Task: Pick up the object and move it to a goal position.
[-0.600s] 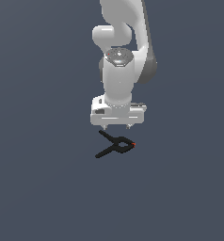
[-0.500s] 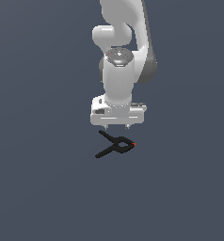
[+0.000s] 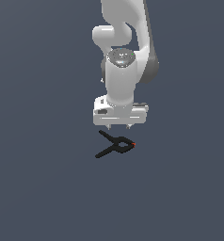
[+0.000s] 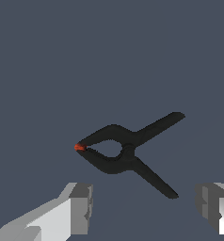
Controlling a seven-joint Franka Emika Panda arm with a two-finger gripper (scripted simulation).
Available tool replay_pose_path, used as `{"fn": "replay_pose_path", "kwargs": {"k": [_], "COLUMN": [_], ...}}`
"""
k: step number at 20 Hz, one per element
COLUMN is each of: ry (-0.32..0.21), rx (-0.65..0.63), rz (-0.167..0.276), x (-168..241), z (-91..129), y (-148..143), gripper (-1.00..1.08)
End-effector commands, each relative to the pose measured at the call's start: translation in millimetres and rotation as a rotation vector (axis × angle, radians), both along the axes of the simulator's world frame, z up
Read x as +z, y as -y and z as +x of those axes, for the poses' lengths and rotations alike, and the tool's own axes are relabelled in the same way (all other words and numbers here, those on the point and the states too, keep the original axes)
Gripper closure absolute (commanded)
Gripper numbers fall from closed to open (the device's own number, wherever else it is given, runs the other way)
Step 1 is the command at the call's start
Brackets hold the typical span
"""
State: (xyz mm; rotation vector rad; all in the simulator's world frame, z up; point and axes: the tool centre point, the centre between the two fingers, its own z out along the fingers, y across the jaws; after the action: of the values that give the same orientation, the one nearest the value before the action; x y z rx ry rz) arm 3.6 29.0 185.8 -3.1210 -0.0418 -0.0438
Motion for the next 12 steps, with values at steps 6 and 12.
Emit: {"fn": "replay_pose_path", "kwargs": {"k": [6, 12], "ry": [-0.002, -0.006], "rx": [0.058, 0.169], "rz": [-0.004, -0.012], "x": [-6.2, -17.6], "z": [0.9, 2.6], "y": [-2.9, -8.4], "gripper": [-0.60, -0.60]}}
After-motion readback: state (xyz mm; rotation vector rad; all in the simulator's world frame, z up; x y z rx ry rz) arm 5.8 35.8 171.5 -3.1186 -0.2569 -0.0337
